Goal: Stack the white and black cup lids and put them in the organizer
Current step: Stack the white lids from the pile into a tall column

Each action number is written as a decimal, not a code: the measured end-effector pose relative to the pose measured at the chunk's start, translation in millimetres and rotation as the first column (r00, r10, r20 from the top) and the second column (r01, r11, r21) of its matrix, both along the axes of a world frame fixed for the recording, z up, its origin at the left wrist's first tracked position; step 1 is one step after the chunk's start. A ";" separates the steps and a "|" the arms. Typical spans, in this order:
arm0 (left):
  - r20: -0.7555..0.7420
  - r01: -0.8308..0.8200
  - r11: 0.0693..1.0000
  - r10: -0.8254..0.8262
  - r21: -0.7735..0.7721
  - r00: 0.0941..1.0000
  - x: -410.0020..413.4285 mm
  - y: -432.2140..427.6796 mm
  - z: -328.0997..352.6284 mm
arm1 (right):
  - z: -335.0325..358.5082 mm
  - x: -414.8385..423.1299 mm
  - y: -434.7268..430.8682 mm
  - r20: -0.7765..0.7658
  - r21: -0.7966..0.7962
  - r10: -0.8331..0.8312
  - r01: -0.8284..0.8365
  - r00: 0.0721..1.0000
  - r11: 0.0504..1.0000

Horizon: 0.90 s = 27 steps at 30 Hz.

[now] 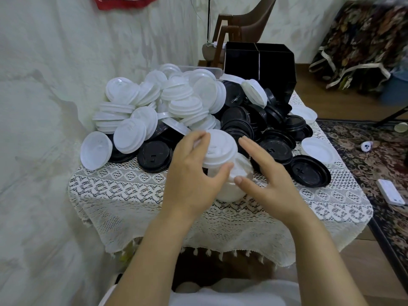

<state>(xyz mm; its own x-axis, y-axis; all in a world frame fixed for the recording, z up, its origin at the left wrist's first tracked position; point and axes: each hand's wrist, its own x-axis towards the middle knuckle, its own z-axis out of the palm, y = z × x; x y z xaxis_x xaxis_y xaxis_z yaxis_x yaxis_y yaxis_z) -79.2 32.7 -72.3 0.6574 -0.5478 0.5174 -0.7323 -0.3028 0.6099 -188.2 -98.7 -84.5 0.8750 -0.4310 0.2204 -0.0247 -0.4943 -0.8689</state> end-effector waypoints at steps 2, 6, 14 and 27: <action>0.009 0.020 1.000 -0.020 0.007 1.000 -5.4 -4.7 -0.5 | 2.4 -1.2 0.7 0.050 0.028 0.001 -0.002 0.999 1.000; -0.002 0.032 0.999 -0.032 0.036 0.999 -10.2 -9.1 -2.9 | 2.9 -1.3 1.2 0.046 0.044 0.000 -0.002 0.999 0.999; -0.137 0.203 0.977 -0.192 0.071 0.972 -11.9 -1.5 1.2 | 5.9 -7.4 -4.5 0.027 0.045 -0.114 0.113 0.993 0.993; -0.245 0.273 0.958 -0.244 0.092 0.938 3.9 8.7 -2.5 | -0.1 -6.8 -4.6 -0.106 -0.072 -0.109 0.102 0.988 0.992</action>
